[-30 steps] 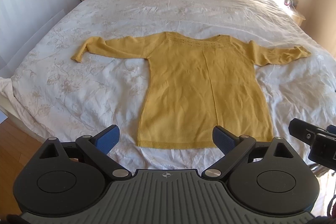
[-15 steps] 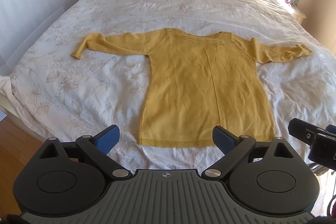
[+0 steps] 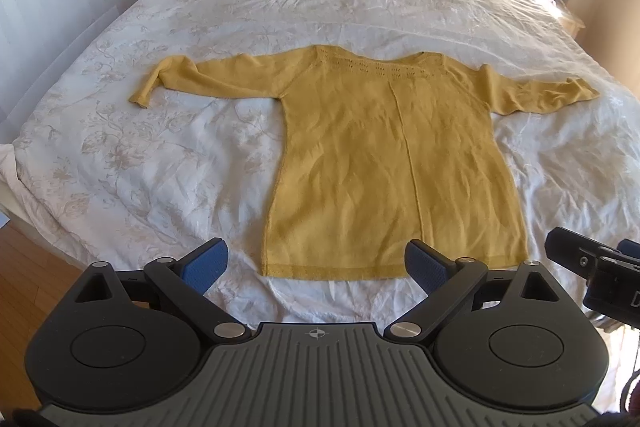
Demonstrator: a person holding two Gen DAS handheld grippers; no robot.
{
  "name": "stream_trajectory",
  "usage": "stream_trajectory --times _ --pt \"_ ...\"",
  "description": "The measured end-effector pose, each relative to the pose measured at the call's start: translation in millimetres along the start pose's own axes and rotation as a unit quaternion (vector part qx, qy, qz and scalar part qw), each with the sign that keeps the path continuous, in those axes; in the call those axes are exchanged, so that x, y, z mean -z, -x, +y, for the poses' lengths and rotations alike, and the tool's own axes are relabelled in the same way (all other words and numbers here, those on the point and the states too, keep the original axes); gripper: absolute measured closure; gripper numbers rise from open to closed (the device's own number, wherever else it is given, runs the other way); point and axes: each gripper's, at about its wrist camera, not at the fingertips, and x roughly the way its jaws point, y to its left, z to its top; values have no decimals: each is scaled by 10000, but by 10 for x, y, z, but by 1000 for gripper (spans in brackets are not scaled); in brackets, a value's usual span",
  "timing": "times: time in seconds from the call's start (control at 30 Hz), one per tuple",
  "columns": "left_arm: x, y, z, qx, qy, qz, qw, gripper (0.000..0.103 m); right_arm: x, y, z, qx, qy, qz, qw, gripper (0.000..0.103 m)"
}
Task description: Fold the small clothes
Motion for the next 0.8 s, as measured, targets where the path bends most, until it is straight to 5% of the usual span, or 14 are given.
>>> stream_trajectory --times 0.53,0.8 --pt "-612 -772 -220 -138 119 415 9990 8 -585 -955 -309 -245 -154 546 9981 4" --pt "-1030 -1259 -485 -161 177 659 9975 22 -1115 -1570 -564 -451 61 727 9963 4"
